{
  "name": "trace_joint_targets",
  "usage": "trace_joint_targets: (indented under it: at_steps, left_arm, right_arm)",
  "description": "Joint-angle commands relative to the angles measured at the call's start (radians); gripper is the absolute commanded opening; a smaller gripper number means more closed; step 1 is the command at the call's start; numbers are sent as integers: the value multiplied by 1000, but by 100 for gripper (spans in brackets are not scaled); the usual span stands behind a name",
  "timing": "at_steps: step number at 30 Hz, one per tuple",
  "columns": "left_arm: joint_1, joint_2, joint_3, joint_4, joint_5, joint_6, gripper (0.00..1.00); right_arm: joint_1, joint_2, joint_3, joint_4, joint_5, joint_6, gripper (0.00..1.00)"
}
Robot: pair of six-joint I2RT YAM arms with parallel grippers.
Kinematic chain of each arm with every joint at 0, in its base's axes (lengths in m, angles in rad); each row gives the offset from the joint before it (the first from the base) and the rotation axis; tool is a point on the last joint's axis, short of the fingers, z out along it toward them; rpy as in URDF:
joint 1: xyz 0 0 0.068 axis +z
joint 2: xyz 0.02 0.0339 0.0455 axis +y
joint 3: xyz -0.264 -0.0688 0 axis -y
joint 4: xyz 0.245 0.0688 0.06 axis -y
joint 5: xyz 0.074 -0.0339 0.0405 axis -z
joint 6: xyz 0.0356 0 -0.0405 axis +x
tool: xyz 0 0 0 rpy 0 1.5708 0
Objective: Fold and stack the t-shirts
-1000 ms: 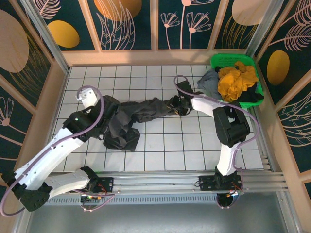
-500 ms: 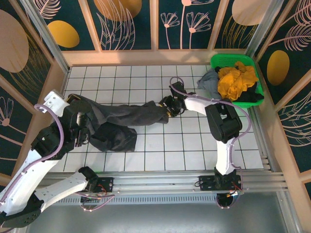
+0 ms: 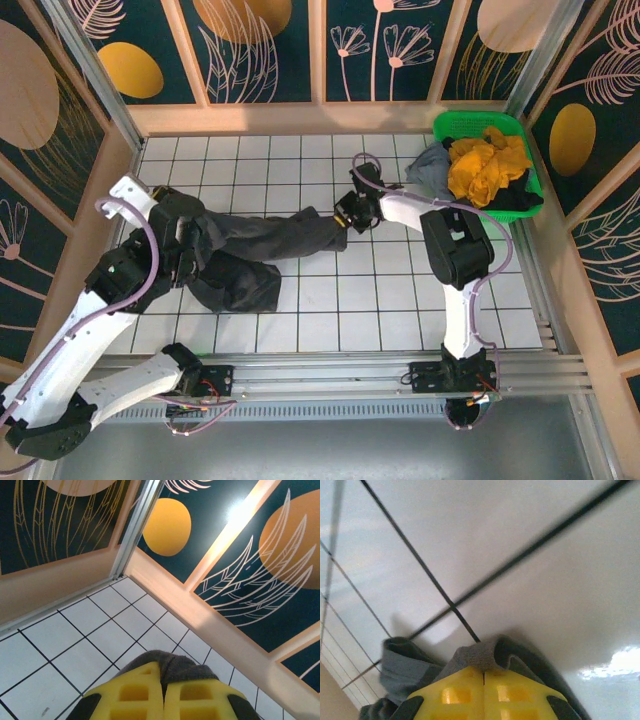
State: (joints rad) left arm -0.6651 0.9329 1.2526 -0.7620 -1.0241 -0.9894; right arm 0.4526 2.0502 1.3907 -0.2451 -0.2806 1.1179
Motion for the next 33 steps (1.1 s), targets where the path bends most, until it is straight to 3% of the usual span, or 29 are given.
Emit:
trace_joint_targets:
  at_steps: [1, 4, 6, 7, 10, 14, 16, 19, 25, 27, 30, 33]
  left_arm:
    - [103, 57, 6, 143, 147, 67, 0]
    - [297, 179, 52, 210, 430, 53, 0]
    - [378, 264, 112, 233, 577, 29, 0]
    - [389, 297, 154, 239, 599, 24, 0]
    - [390, 341, 279, 231, 577, 31, 0]
    - [389, 264, 318, 223, 482, 33, 0]
    - [389, 168, 226, 241, 404, 19, 0]
    - [389, 46, 39, 234, 376, -20, 0]
    - [389, -67, -255, 137, 447, -193, 0]
    - [390, -84, -318, 152, 492, -226, 0]
    - [389, -76, -370, 169, 586, -241, 0]
    - [390, -76, -401, 158, 627, -260, 0]
  right_arm:
    - [-74, -93, 132, -21, 62, -106, 0]
    - [-131, -99, 292, -73, 70, -199, 0]
    - [-158, -113, 376, -104, 82, -251, 0]
    - [-169, -132, 404, -118, 96, -279, 0]
    - [-189, -255, 368, -112, 158, -349, 0]
    - [-189, -532, 119, -30, 281, -401, 0]
    - [-187, -685, -58, -35, 368, -387, 0]
    - [-196, -858, -315, -82, 416, -338, 0]
    - [-263, -942, -667, -201, 239, -212, 0]
    - [-298, -947, -721, -219, 180, -182, 12]
    - [-329, -958, -764, -218, 127, -155, 40]
    - [-333, -947, -754, -259, 121, -122, 47]
